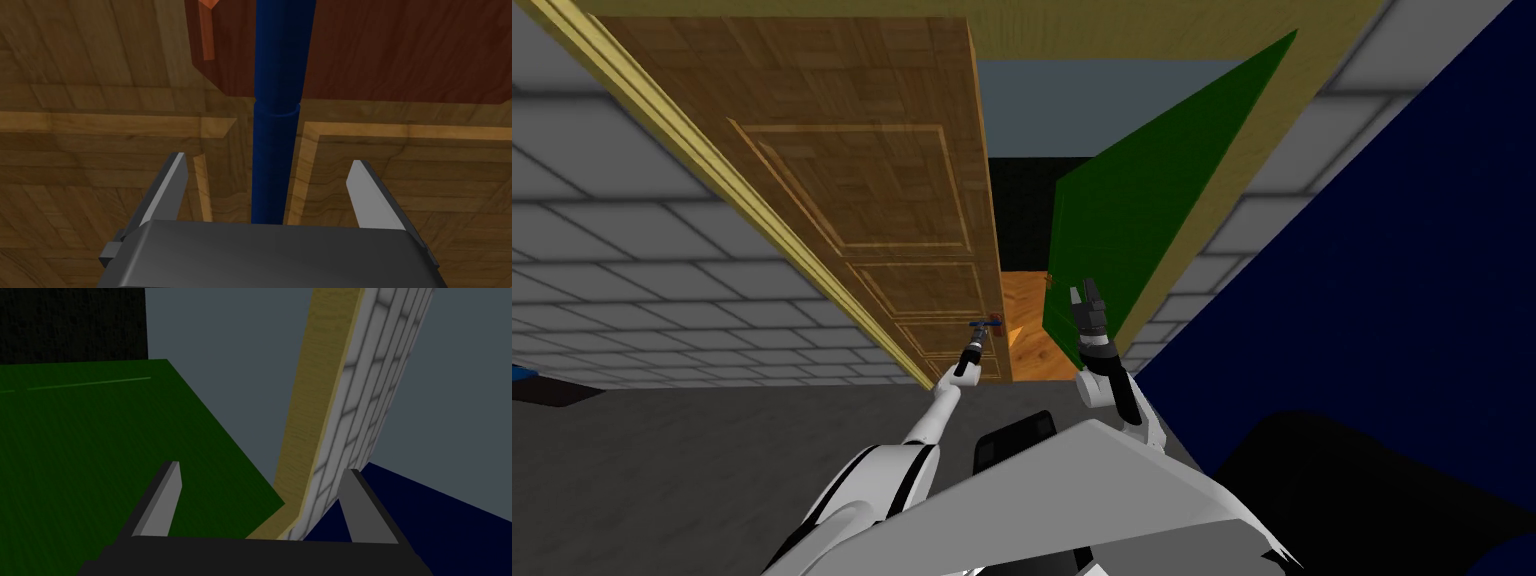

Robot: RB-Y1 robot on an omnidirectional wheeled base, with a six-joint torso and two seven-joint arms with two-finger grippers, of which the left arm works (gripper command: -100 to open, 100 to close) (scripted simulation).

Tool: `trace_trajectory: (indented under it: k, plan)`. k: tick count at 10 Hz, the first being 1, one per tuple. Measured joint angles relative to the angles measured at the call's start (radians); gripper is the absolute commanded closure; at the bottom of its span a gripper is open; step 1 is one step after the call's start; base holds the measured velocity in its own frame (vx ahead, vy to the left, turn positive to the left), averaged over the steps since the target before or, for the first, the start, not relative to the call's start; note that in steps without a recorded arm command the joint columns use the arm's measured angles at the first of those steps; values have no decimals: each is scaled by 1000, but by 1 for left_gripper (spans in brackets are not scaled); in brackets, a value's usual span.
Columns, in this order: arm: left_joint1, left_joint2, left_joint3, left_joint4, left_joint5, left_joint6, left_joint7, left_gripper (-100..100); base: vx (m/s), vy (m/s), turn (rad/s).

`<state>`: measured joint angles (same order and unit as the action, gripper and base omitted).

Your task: Push the door open

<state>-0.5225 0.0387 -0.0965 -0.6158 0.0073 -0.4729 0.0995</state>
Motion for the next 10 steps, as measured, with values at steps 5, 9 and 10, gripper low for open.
trace_trajectory:
  k: [5,9,10]
  plan:
    - [-10,-5,5,7,2,-4,0,100,7,0,-4]
    - [-18,-4,11,32,5,-13,-3,100,56,-44,18]
    - [-5,-1,16,26,6,-9,-6,100,182,-113,63]
